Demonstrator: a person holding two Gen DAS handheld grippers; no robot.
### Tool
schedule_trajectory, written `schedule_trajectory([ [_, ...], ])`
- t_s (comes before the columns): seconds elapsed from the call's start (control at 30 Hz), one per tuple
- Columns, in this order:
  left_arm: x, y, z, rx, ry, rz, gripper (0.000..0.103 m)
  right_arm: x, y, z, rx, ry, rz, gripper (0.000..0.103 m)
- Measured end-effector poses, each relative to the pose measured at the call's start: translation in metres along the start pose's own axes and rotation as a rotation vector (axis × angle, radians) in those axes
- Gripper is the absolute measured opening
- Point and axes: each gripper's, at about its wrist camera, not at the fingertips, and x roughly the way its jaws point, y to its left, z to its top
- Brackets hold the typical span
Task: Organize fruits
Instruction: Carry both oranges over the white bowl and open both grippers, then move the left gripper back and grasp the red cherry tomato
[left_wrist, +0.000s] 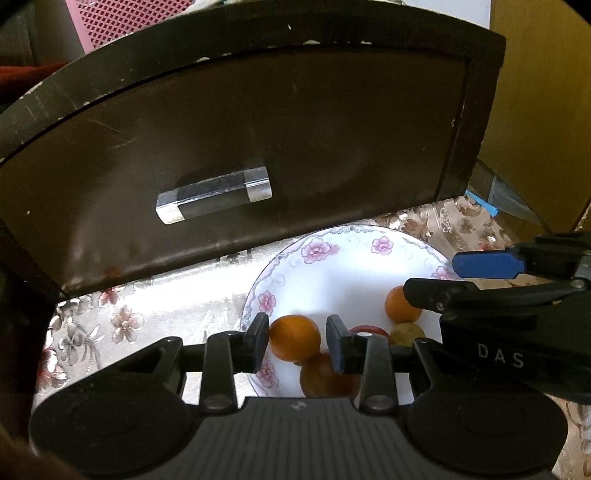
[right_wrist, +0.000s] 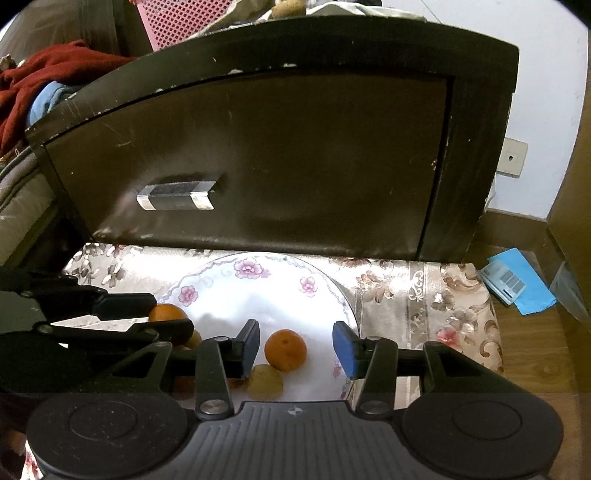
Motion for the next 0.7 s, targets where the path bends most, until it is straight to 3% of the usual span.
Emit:
schedule_trajectory([
  [0.7,-0.038,0.015,-0.013,-0.005,-0.024,0.029,0.044,-0.035,0.025,-0.002,-0.018,-0.036,0.025,0.042],
])
